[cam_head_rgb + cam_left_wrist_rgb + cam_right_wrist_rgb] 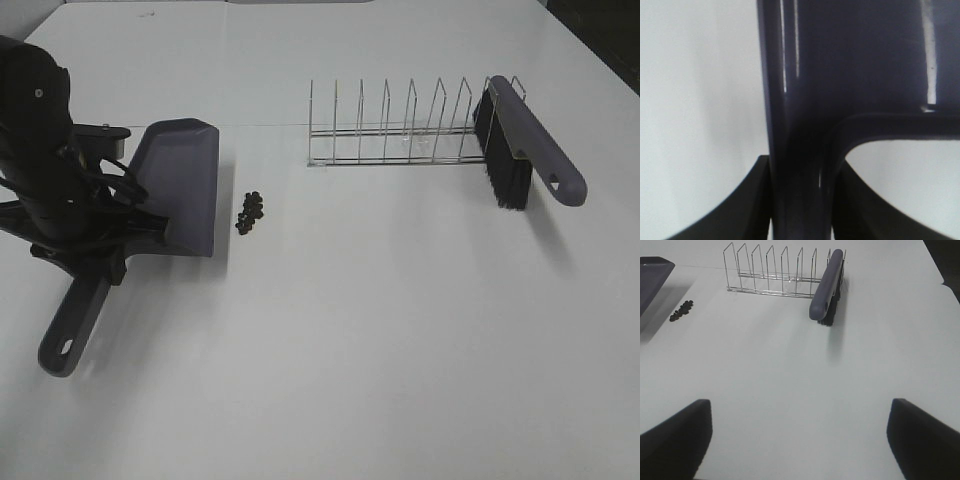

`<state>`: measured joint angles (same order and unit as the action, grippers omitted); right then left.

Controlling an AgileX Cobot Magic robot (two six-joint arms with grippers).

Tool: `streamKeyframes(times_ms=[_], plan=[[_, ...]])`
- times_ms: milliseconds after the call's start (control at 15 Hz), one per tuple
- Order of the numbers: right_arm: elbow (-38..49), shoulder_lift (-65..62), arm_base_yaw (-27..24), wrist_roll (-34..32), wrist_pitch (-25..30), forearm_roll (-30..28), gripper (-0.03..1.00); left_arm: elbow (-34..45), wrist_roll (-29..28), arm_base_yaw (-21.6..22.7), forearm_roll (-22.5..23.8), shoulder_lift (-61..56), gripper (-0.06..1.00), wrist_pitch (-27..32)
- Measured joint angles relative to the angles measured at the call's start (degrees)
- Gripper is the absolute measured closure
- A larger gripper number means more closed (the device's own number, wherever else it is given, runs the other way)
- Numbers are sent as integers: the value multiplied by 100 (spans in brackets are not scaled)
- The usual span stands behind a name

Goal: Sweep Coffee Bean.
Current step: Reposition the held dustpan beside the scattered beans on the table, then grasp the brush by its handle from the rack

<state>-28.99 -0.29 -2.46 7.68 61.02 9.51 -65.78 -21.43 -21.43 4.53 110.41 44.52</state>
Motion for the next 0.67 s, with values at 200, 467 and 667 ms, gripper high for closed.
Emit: streamKeyframes(times_ms=[200,467,667], plan=[[-86,327,0,-132,-498,11,16,0,0,0,0,0,67,0],[-92,1633,0,-138,-2149,149,16,0,17,0,0,0,67,0],[-132,2848,0,-138,-2876,407,17,0,52,0,0,0,67,0]])
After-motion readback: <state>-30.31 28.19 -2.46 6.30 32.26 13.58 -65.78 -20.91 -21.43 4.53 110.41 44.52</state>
